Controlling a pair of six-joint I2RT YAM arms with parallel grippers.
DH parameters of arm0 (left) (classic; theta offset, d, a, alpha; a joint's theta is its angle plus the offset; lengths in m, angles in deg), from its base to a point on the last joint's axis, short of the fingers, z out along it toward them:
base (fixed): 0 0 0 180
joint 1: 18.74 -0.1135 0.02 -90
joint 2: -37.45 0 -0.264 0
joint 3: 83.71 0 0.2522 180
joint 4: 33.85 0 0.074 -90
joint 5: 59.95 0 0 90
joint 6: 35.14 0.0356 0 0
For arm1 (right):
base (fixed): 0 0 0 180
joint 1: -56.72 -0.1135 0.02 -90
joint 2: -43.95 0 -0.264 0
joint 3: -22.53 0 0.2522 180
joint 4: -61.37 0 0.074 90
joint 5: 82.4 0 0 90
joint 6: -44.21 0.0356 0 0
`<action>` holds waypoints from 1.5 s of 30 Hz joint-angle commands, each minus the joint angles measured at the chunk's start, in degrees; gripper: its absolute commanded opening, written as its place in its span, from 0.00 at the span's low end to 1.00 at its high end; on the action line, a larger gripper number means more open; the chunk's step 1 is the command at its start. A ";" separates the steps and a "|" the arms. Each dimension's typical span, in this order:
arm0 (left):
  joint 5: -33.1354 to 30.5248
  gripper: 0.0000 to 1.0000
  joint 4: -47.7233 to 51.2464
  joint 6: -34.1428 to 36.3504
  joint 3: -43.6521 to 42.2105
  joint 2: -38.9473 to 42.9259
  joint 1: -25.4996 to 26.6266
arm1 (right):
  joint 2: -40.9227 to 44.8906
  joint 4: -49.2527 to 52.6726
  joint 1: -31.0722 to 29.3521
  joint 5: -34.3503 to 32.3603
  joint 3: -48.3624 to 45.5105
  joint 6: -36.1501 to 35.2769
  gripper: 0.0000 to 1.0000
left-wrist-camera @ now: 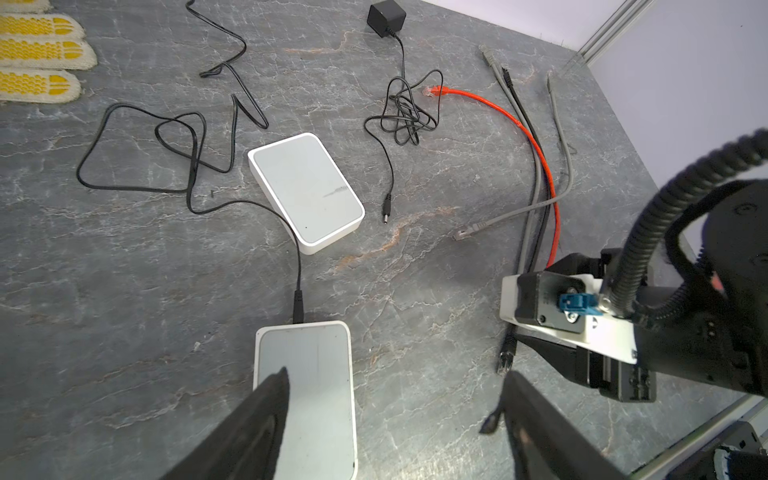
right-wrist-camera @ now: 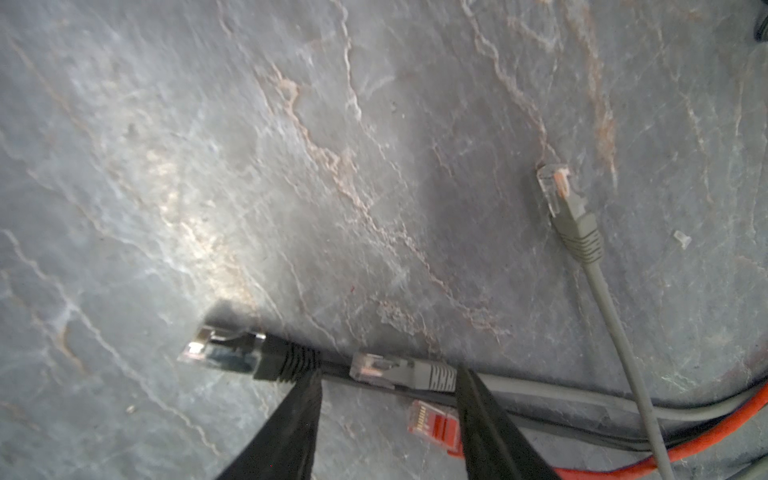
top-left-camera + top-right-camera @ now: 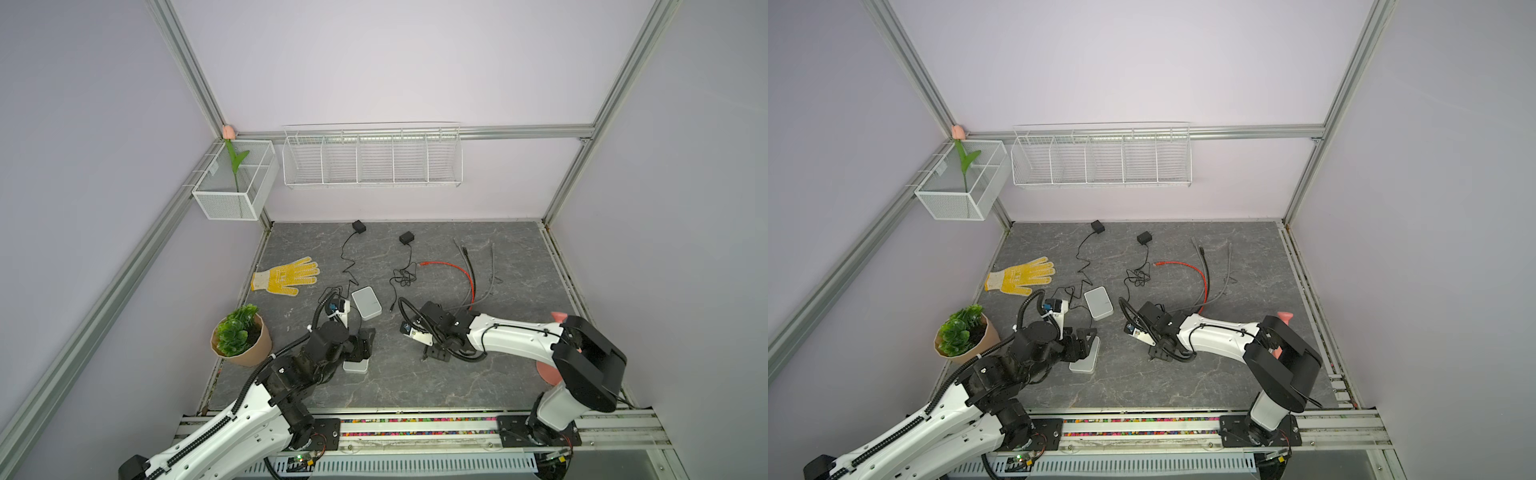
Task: Insert the plug into the switch port
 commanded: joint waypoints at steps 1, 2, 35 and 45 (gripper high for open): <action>-1.29 0.80 1.07 0.78 -0.03 0.71 -0.46 | -0.57 0.77 -0.45 -0.61 -1.47 0.41 0.56; -1.29 0.80 1.16 0.80 0.06 0.78 -0.43 | -0.55 1.16 -0.41 -1.22 -1.47 0.78 0.56; -3.06 0.78 2.61 0.74 -0.02 4.55 -0.68 | -10.30 -0.36 -3.23 -8.13 3.11 6.59 0.59; -3.56 0.78 3.31 0.65 0.27 6.29 -0.71 | -18.00 -0.93 7.09 -9.00 15.50 -1.30 0.58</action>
